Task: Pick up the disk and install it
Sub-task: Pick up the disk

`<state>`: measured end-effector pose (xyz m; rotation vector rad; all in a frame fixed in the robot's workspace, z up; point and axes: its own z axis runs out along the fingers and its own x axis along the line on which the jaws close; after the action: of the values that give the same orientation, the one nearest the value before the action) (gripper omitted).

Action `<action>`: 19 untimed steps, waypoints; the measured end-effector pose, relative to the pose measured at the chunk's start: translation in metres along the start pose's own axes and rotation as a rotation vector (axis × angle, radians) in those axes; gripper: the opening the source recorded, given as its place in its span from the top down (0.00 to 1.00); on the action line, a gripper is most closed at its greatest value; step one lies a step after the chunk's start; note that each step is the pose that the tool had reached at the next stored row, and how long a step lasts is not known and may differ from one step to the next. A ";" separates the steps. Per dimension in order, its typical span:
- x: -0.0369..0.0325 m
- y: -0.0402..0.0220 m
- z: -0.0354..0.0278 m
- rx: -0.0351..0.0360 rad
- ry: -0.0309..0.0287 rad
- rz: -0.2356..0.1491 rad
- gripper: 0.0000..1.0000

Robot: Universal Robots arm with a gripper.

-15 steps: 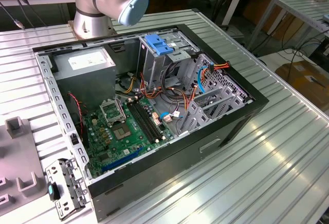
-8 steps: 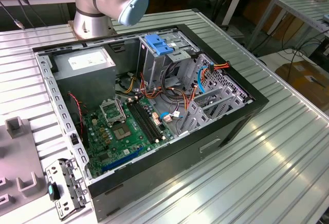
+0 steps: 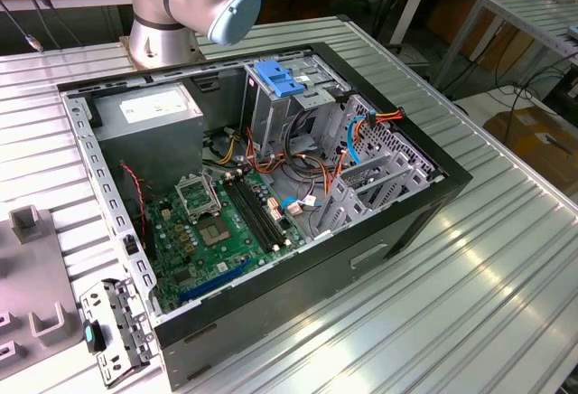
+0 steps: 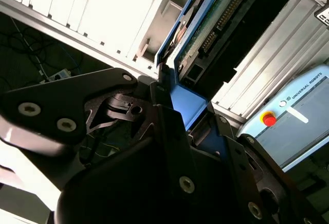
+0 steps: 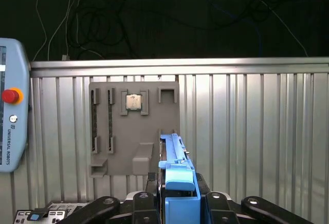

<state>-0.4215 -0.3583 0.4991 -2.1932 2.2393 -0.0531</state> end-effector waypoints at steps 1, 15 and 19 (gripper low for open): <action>0.0000 -0.0010 0.0001 0.0001 0.0000 0.000 0.63; -0.0002 -0.0098 0.0003 0.0000 0.0000 0.000 0.63; -0.0002 -0.0102 0.0003 0.0001 0.0000 0.000 0.63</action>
<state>-0.4113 -0.3583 0.4991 -2.1932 2.2393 -0.0532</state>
